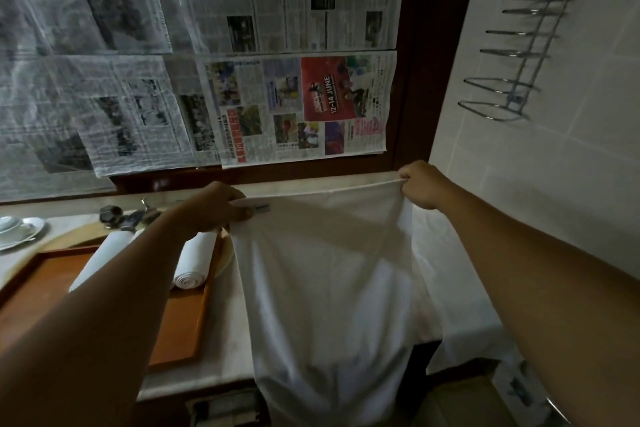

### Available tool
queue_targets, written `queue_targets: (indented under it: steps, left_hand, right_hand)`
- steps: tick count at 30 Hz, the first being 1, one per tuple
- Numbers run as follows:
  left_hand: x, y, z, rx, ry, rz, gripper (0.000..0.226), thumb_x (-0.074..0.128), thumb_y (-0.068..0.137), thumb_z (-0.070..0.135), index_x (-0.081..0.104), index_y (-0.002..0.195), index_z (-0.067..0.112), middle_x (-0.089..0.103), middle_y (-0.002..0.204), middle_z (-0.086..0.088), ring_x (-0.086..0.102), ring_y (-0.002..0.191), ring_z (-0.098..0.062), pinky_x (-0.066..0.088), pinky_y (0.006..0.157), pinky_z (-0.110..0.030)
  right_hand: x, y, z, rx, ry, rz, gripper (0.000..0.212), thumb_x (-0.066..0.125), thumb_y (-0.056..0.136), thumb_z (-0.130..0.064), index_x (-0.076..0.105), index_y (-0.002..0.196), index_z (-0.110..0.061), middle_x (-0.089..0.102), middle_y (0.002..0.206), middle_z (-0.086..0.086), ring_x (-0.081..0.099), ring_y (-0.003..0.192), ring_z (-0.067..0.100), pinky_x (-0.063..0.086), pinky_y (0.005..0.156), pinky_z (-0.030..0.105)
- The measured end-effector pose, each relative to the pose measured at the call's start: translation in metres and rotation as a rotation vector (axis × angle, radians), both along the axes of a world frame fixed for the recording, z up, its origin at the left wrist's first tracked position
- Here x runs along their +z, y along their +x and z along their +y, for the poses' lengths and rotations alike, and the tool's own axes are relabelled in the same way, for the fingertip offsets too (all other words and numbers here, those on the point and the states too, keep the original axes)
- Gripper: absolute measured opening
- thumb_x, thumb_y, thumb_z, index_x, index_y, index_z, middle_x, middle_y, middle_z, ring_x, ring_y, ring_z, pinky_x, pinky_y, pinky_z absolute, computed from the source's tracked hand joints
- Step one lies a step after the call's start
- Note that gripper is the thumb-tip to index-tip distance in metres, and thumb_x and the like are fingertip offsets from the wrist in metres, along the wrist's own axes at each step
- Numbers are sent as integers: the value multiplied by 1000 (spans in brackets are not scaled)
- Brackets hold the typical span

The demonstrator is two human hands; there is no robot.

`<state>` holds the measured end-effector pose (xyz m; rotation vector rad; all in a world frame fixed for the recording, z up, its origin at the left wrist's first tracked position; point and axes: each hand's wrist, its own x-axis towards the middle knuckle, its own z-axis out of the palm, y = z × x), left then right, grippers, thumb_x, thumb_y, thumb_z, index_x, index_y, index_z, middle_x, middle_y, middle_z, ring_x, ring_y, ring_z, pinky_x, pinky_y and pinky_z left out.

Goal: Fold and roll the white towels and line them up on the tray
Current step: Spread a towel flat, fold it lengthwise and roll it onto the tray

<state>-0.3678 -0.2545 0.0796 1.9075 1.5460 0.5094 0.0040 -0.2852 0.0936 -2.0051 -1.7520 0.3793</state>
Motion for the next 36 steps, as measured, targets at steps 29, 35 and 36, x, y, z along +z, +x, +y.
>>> queue_targets:
  steps: [29, 35, 36]
  left_hand:
    - [-296, 94, 193, 85, 36, 567, 81, 0, 88, 73, 1, 159, 33, -8, 167, 1, -2, 154, -22, 10, 121, -43]
    - [-298, 88, 269, 56, 38, 573, 80, 0, 89, 73, -1, 159, 33, -8, 168, 0, -5, 154, -22, 7, 122, -43]
    - [-298, 88, 279, 49, 42, 572, 80, 2, 90, 73, -1, 159, 33, -8, 168, -1, -4, 154, -22, 7, 122, -44]
  right_hand:
    - [-312, -23, 240, 181, -254, -396, 68, 10, 95, -65, 9, 157, -37, -4, 166, -2, -1, 152, 22, 12, 118, 45]
    - [-312, -25, 315, 180, -240, -408, 67, 9, 96, -65, 5, 157, -38, -7, 166, -2, -4, 152, 22, 9, 119, 44]
    - [-312, -25, 324, 182, -242, -409, 66, 11, 97, -64, 4, 157, -37, -7, 166, -2, -5, 152, 22, 8, 119, 45]
